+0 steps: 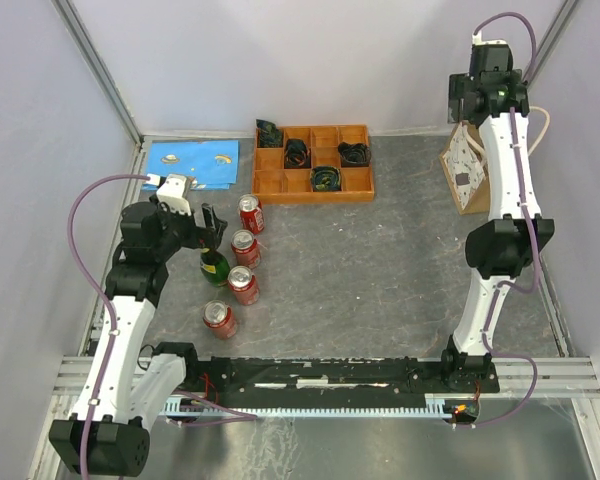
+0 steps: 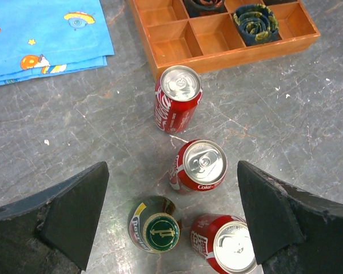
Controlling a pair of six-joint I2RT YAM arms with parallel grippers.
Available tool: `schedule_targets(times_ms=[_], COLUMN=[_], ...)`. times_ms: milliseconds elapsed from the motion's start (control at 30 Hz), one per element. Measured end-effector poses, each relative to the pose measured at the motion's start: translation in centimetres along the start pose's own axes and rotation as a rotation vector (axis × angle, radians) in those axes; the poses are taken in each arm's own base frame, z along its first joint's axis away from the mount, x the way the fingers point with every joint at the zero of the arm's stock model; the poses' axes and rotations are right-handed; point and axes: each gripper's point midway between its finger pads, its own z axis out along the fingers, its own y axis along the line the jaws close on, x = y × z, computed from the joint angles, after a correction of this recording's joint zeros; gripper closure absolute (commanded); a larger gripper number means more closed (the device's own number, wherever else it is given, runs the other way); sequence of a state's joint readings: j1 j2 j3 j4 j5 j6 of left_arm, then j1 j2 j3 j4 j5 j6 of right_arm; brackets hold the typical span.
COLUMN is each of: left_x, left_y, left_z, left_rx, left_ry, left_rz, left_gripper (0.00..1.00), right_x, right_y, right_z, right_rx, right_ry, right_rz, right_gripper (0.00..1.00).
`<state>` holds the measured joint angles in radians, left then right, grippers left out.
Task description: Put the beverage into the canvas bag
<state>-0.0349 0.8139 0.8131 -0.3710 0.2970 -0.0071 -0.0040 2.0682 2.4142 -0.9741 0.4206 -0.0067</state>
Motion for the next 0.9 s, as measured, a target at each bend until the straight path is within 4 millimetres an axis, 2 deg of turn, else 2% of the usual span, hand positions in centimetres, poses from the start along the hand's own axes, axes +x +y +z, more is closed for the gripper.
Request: schedule_targets(times_ms=[100, 200, 300, 367, 467, 500, 600, 633, 733, 800, 900], left_x=[0.5, 0.8, 1.0, 1.1, 1.1, 1.1, 1.1, 1.1, 1.1, 1.1, 1.1], left_y=[0.0, 0.0, 0.0, 0.0, 0.0, 0.0, 0.0, 0.0, 0.0, 0.0, -0.1], left_z=[0.0, 0.0, 0.0, 0.0, 0.0, 0.0, 0.0, 0.0, 0.0, 0.0, 0.0], left_rx=[0.000, 0.000, 0.000, 0.000, 0.000, 0.000, 0.000, 0.001, 0.001, 0.002, 0.009], left_ry=[0.013, 0.020, 0.027, 0.028, 0.029, 0.029, 0.029, 0.029, 0.029, 0.029, 0.030], left_rz=[-0.004, -0.006, -0.008, -0.009, -0.009, -0.009, -0.009, -0.009, -0.009, -0.009, -0.009], left_gripper=[0.01, 0.01, 0.01, 0.01, 0.01, 0.01, 0.01, 0.01, 0.01, 0.01, 0.01], right_x=[1.0, 2.9, 5.8, 7.9, 10.4, 10.9, 12.0, 12.0, 11.7, 11.5, 11.1], right_y=[0.1, 0.9, 1.9, 2.3, 2.4, 2.4, 2.3, 2.3, 2.0, 1.8, 1.5], right_z=[1.4, 3.3, 5.0, 5.8, 6.5, 6.6, 6.8, 6.7, 5.7, 4.2, 0.9], right_rx=[0.015, 0.012, 0.006, 0.003, 0.016, 0.018, 0.022, 0.022, 0.017, 0.009, -0.007], right_ry=[0.024, 0.079, 0.155, 0.209, 0.269, 0.282, 0.309, 0.311, 0.303, 0.296, 0.280], right_rz=[-0.022, -0.050, -0.084, -0.111, -0.150, -0.163, -0.187, -0.192, -0.183, -0.181, -0.173], right_gripper=[0.01, 0.01, 0.01, 0.06, 0.27, 0.42, 0.97, 1.00, 1.00, 1.00, 1.00])
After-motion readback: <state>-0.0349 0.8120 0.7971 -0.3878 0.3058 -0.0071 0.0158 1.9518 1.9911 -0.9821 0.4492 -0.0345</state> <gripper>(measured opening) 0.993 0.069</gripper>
